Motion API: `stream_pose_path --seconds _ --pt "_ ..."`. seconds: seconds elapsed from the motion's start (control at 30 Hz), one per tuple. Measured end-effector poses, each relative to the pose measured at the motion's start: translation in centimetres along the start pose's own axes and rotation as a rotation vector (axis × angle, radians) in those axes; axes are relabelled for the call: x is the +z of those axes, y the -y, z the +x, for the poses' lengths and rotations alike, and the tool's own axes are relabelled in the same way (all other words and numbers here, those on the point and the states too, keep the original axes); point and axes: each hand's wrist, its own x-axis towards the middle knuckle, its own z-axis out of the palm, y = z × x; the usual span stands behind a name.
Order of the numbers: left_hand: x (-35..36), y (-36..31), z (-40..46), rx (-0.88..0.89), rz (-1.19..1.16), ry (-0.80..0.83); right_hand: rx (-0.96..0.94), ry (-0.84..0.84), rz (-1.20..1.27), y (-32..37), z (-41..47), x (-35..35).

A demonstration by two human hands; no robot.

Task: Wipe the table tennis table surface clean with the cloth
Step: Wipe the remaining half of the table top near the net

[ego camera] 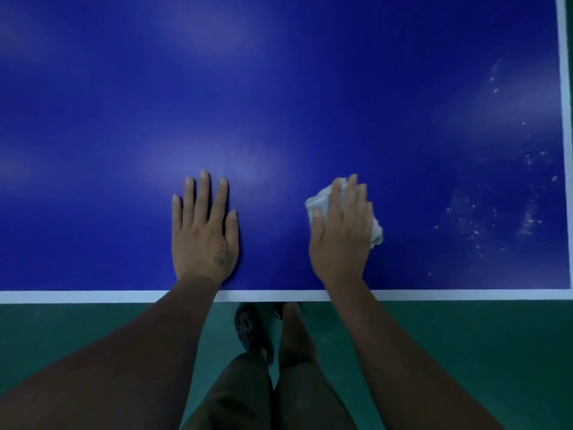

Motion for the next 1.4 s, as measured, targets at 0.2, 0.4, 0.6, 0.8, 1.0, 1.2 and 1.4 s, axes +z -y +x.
stream_pose_path --seconds 0.2,0.4,0.6,0.8,1.0,1.2,1.4 --pt "0.3 0.4 0.1 -0.002 -0.014 0.017 -0.359 0.067 -0.036 -2.4 -6.3 0.9" --pt "0.3 0.6 0.0 0.000 -0.010 0.022 -0.056 0.005 -0.018 -5.2 -3.5 -0.3" --pt "0.4 0.5 0.1 0.005 -0.004 0.009 -0.081 0.011 -0.020 1.0 6.3 0.0" --pt "0.6 0.6 0.0 0.007 -0.010 -0.015 -0.591 0.185 0.009 1.6 -5.6 1.3" --pt "0.5 0.6 0.0 0.008 -0.007 -0.002 -0.481 0.209 -0.062 -5.0 -8.2 -0.1" --pt "0.5 0.6 -0.1 0.005 -0.002 -0.006 -0.142 -0.019 -0.020 2.5 2.1 0.8" --pt "0.4 0.6 0.1 -0.005 0.011 0.045 -0.480 0.124 0.006 5.3 -4.7 2.2"
